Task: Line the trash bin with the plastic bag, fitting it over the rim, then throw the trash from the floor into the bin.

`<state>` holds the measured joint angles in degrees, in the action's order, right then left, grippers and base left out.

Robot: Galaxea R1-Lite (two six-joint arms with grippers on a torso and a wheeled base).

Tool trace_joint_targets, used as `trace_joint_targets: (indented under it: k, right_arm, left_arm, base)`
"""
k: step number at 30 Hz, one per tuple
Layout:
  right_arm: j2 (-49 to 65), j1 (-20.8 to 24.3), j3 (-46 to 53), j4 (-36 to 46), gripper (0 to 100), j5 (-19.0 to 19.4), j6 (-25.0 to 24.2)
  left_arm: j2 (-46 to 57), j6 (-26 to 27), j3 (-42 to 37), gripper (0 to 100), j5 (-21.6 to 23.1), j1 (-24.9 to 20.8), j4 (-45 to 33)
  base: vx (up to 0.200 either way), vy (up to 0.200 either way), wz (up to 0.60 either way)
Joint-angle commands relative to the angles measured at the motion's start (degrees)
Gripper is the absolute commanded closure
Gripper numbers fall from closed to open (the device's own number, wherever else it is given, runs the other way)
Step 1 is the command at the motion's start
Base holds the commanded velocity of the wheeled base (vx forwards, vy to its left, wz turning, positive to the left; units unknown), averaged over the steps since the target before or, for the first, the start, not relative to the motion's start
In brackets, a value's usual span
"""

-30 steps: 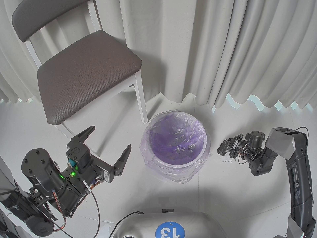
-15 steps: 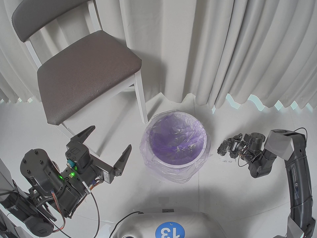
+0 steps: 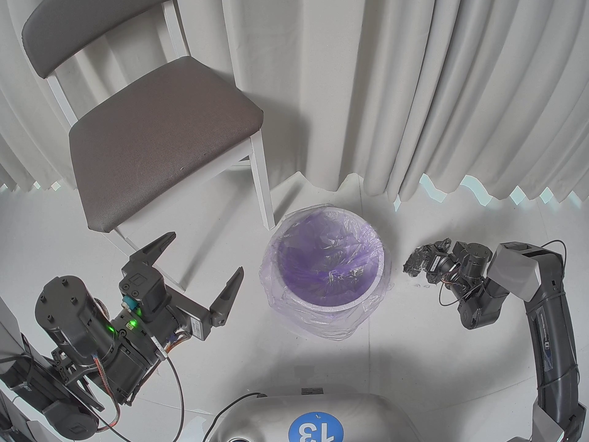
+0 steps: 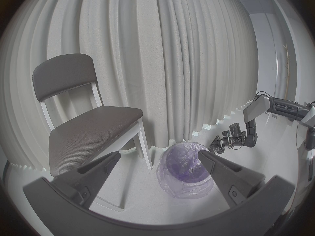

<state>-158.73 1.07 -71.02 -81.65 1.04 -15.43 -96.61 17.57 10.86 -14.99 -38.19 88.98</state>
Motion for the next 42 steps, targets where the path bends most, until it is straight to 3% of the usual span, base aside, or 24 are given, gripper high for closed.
trace_joint_targets:
  k: [1, 6, 19, 29, 34, 42]
  right_arm:
    - [-1.9, 0.0, -2.2, 7.0, 100, -0.7, 0.5]
    - [-0.7, 0.0, -1.0, 5.5, 100, -1.0, 0.5]
    - [23.2, 0.1, 14.1, 8.1, 100, -0.9, 2.1]
    - [32.7, 1.0, 16.8, 7.7, 100, -1.6, 3.7]
    - [38.4, 4.6, 17.3, 7.1, 100, -5.0, 3.3]
    - [47.0, 15.5, 21.2, 2.5, 100, -9.3, 3.6]
  left_arm:
    - [-0.1, 0.0, 0.0, 0, 0.0, 0.0, 0.9]
    - [0.2, 0.1, 0.0, 0, -0.1, 0.0, 0.9]
    - [0.1, 0.4, -0.4, 0, -0.1, -0.8, 0.9]
    - [0.0, 1.2, -1.0, 0, 0.0, -0.8, 0.9]
    - [-0.1, 1.2, -1.4, 0, 0.0, -1.2, 0.9]
    - [0.0, 1.2, -1.8, 0, 0.1, -2.1, 0.9]
  base:
    - [0.000, 0.000, 0.00]
    - [0.000, 0.000, 0.00]
    - [0.000, 0.000, 0.00]
    - [0.000, 0.000, 0.00]
    - [0.000, 0.000, 0.00]
    - [0.000, 0.000, 0.00]
